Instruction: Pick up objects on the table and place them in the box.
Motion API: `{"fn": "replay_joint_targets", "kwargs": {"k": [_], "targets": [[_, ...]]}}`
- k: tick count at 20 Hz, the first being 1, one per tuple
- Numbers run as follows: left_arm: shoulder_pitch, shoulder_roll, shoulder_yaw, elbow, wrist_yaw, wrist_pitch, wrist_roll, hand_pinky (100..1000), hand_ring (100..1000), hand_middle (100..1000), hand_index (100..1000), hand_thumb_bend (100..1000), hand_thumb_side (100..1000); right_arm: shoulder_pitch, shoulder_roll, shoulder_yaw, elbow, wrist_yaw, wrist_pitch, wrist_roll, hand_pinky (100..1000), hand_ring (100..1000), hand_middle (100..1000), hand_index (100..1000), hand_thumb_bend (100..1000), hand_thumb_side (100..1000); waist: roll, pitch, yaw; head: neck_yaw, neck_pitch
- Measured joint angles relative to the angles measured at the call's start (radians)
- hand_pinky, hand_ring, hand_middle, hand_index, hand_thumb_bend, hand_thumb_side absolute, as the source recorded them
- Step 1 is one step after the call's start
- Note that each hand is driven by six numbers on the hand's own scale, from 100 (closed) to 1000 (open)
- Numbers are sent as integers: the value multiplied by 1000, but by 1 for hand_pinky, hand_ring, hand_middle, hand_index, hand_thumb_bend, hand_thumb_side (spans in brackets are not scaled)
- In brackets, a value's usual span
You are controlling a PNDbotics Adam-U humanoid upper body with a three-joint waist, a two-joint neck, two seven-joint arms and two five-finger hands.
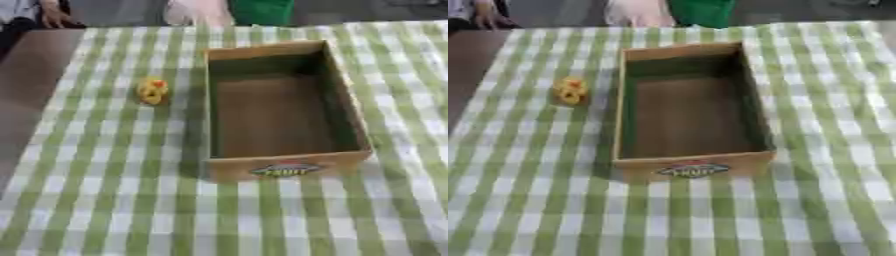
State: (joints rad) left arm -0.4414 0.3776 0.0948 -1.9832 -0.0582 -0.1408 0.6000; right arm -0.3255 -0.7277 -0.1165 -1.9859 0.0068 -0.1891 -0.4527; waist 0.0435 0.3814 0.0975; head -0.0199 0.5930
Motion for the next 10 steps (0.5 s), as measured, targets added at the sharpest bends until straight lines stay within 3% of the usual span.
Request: {"fn": "replay_joint_targets", "kwargs": {"k": [10], "targets": [[0, 0, 0, 0, -1, 3, -3, 598, 672, 677, 895, 100, 856, 0, 0, 0, 0, 0, -1, 2, 638, 721, 764, 819, 100, 714, 0, 0, 6, 2, 1]]}}
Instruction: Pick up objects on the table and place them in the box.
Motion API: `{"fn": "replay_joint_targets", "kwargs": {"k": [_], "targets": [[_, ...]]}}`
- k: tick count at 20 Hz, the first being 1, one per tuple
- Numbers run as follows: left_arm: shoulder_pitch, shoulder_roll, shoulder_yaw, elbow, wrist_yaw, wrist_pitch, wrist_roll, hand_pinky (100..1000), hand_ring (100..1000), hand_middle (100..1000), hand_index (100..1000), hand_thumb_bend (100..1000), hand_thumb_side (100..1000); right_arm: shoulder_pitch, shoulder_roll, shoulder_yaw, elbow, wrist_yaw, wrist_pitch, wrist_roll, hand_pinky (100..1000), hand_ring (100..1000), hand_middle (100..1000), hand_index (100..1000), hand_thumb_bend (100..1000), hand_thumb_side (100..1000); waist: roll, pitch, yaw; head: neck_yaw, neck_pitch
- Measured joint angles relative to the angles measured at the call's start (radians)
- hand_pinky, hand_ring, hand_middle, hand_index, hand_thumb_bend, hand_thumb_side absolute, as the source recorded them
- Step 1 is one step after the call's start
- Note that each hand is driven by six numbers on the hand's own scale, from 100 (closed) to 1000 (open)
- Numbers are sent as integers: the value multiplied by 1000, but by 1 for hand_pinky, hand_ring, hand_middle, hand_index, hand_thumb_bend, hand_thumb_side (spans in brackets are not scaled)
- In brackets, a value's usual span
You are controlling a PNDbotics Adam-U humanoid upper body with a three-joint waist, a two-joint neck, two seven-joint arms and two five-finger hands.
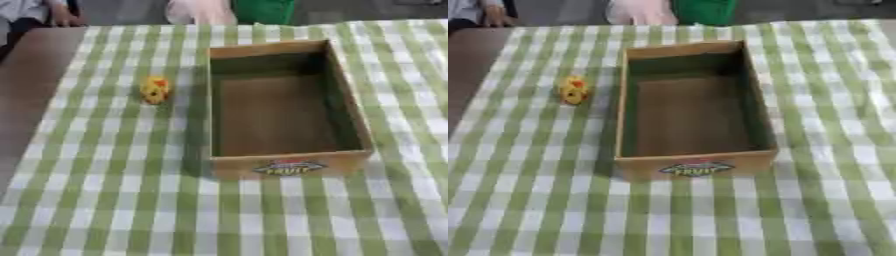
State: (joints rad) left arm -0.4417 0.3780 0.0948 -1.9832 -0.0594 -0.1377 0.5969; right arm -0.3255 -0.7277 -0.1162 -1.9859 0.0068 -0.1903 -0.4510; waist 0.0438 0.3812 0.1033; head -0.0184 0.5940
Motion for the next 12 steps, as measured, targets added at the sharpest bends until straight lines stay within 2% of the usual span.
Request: {"fn": "replay_joint_targets", "kwargs": {"k": [3, 5, 9, 12], "targets": [[-13, 18, -1, 0, -34, 33, -21, 596, 674, 675, 891, 100, 858, 0, 0, 1, 0, 0, 0, 0, 638, 721, 764, 819, 100, 713, 1, -2, 2, 0, 3], [-35, 51, -9, 0, -96, 90, -64, 597, 681, 681, 884, 100, 860, 0, 0, 2, 0, 0, -1, 1, 638, 721, 764, 819, 100, 713, 2, -7, 4, -1, 3], [-112, 152, -48, 13, -301, 238, -248, 596, 690, 687, 881, 100, 863, 0, 0, 6, 0, -1, -1, 4, 639, 722, 764, 819, 100, 712, 7, -12, 3, -4, 4], [-175, 221, -89, 47, -445, 300, -405, 598, 704, 701, 887, 100, 898, 0, -1, 6, 0, -5, 0, 6, 639, 722, 764, 819, 100, 712, 10, -15, -4, -8, 4]]}}
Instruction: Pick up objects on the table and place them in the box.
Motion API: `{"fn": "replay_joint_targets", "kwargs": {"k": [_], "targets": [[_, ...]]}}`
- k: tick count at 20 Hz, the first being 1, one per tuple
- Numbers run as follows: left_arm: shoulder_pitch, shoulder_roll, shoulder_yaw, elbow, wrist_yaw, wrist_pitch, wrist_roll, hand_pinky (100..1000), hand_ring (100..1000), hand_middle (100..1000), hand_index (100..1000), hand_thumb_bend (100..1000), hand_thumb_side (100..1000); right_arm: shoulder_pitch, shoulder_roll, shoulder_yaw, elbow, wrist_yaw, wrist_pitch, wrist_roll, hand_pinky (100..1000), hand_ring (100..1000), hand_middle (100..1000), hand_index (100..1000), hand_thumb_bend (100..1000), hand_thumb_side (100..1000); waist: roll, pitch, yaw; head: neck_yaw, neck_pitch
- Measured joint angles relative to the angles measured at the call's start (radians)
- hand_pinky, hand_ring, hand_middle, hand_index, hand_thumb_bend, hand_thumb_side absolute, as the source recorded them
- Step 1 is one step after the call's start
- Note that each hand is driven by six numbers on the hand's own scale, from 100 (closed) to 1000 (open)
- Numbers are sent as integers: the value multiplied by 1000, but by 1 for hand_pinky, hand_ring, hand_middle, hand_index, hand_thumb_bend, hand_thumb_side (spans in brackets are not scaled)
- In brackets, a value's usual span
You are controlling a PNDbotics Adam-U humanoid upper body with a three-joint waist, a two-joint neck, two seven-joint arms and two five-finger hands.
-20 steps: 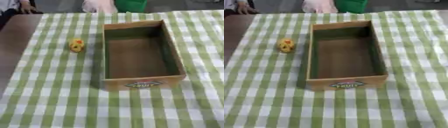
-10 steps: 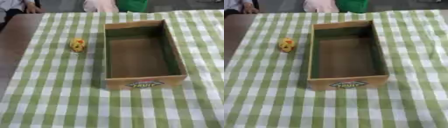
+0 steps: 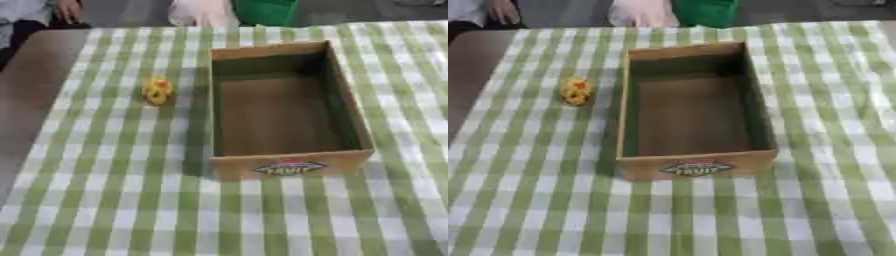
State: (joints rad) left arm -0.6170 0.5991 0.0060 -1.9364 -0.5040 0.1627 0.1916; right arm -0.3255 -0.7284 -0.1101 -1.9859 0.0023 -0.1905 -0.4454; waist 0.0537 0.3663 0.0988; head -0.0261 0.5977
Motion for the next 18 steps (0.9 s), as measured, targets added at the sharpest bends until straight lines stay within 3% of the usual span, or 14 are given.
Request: {"fn": "replay_joint_targets", "kwargs": {"k": [3, 8, 15, 18], "targets": [[-67, 51, -48, 53, -114, 17, -152, 603, 716, 714, 900, 100, 940, 0, -4, 2, 0, -3, 0, 3, 639, 722, 764, 818, 100, 712, 4, -6, -6, -3, 0], [-170, 79, -137, 171, -246, -4, -394, 612, 736, 732, 906, 100, 957, -2, -7, 7, 0, -5, 1, 9, 639, 723, 763, 818, 100, 711, 10, -10, -11, -2, 0], [-280, 46, -232, 334, -315, -50, -642, 639, 768, 763, 934, 109, 944, -9, -8, 16, 0, -13, 2, 19, 639, 723, 763, 818, 100, 711, 15, -14, -18, 4, 0], [-317, 15, -252, 402, -314, -72, -718, 643, 770, 764, 929, 192, 923, -12, -8, 18, 0, -14, 2, 22, 639, 723, 763, 818, 100, 711, 18, -14, -20, 7, 4]]}}
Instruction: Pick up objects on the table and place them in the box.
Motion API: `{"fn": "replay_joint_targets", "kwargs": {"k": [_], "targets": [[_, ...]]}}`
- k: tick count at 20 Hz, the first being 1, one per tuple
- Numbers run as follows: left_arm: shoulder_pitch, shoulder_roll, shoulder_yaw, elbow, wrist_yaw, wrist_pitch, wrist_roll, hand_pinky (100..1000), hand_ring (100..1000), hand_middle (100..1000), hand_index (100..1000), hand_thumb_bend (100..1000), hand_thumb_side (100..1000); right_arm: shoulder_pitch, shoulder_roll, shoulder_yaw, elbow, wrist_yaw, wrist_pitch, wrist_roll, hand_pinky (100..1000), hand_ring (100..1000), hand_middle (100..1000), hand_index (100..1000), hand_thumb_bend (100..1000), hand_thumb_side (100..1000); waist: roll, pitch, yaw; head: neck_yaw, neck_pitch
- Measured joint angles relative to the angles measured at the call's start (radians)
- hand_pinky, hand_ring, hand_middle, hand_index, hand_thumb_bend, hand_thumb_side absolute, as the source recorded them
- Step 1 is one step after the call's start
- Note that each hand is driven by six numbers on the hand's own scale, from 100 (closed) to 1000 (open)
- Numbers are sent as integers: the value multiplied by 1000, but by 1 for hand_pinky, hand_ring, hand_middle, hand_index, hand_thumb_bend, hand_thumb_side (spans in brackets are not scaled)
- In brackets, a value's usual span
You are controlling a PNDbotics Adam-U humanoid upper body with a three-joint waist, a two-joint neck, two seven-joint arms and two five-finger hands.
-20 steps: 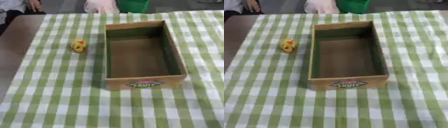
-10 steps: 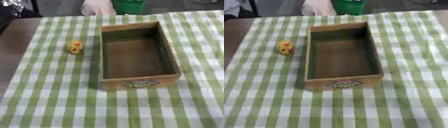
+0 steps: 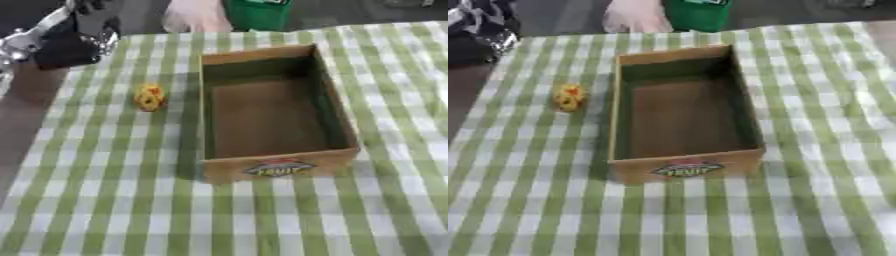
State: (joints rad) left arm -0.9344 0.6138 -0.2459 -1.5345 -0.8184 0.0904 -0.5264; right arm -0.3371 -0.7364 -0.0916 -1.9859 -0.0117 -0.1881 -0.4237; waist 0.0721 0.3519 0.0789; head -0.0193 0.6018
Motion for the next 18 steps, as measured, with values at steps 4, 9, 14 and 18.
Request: {"fn": "replay_joint_targets", "kwargs": {"k": [4, 9, 14, 18], "targets": [[-38, -39, -20, 99, 3, -19, -81, 656, 781, 761, 935, 314, 842, -6, 0, 3, 0, -3, 0, 6, 639, 724, 763, 818, 100, 710, 1, 0, -4, 6, 4], [-63, -76, -30, 203, -26, -27, -169, 675, 799, 765, 964, 427, 747, -7, 0, 6, 0, -7, 1, 11, 639, 724, 763, 818, 100, 710, 3, 0, -8, 12, 4], [-81, -104, -30, 280, -86, -12, -229, 681, 811, 760, 969, 418, 687, -8, 0, 6, 0, -7, 0, 15, 638, 723, 762, 817, 100, 710, 7, 0, -12, 18, 5], [-88, -115, -29, 322, -145, 0, -252, 671, 820, 785, 987, 350, 660, -9, 0, 7, 0, -7, 2, 17, 638, 723, 761, 817, 100, 710, 10, 0, -15, 22, 5]]}}
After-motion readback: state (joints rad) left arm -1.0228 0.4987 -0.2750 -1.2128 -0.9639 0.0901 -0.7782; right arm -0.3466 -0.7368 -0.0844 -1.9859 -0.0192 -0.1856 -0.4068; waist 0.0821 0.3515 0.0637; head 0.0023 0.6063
